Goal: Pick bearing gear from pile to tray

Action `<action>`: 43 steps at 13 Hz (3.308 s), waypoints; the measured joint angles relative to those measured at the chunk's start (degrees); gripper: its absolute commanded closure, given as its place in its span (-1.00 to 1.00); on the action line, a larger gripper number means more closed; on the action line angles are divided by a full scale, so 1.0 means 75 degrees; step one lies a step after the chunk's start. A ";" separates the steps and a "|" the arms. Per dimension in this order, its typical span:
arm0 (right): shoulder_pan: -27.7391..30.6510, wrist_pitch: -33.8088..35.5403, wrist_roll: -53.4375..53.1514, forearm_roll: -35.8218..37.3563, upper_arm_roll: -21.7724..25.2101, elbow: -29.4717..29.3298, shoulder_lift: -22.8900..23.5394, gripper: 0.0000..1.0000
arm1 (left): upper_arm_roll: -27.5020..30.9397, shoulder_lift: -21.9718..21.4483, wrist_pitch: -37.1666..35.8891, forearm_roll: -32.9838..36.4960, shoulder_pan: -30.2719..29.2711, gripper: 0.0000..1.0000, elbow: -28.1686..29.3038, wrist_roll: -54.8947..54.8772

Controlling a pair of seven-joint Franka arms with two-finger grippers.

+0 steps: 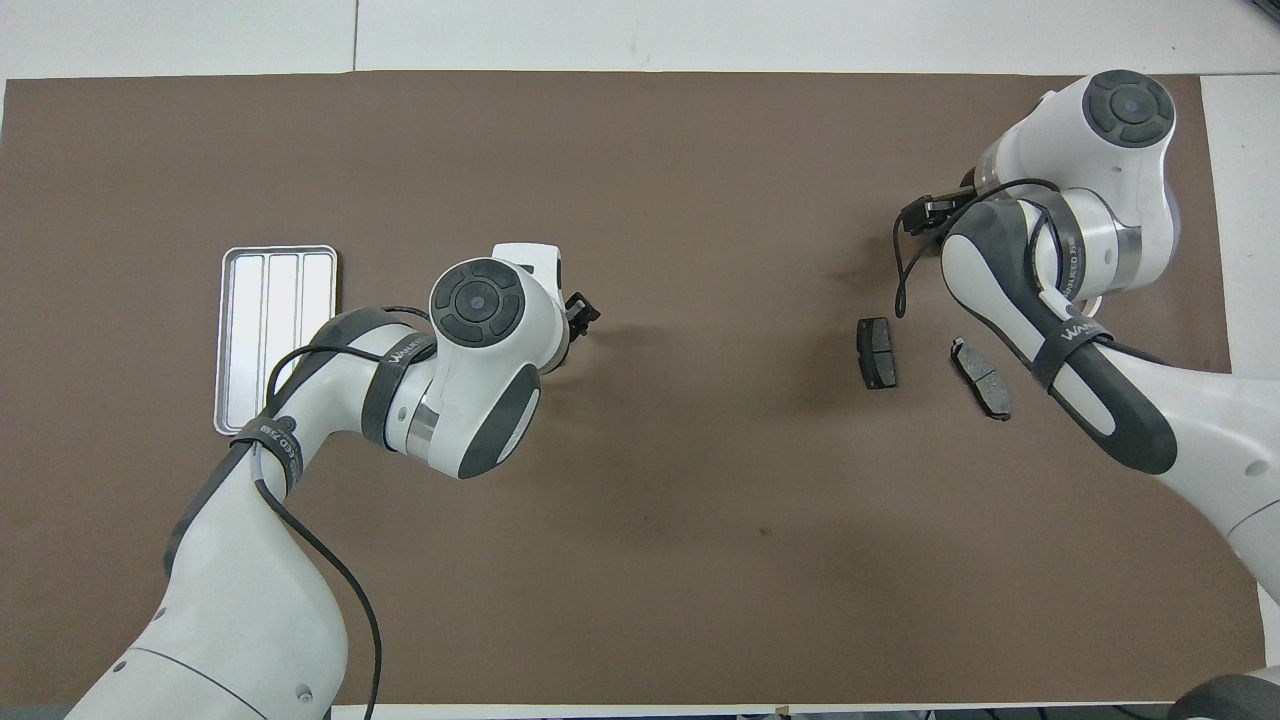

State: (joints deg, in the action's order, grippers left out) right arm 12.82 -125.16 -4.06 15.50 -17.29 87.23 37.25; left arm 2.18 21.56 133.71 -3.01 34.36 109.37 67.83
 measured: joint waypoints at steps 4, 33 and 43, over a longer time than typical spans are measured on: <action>0.0003 0.0000 -0.0171 0.0414 0.0001 0.0237 0.0039 -1.00 | 0.0021 0.0044 0.0323 0.0000 0.0000 -0.41 0.0207 0.0000; -0.0282 0.4633 -0.1489 -0.1143 -0.1230 -0.1098 -0.2832 1.00 | 0.0313 -0.1298 -0.2240 0.0392 -0.2942 1.00 -0.0121 -0.6767; -0.3324 0.3625 -0.8131 -0.1644 -0.1328 -0.0873 -0.2623 1.00 | 0.0183 -0.1382 -0.0214 0.0355 -0.4090 1.00 0.1418 -0.8567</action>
State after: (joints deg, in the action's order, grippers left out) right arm -12.11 -97.97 -65.04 3.16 -27.25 80.68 17.58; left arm 3.56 11.20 132.10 -0.35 3.69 120.00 3.57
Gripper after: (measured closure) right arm 0.648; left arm 0.762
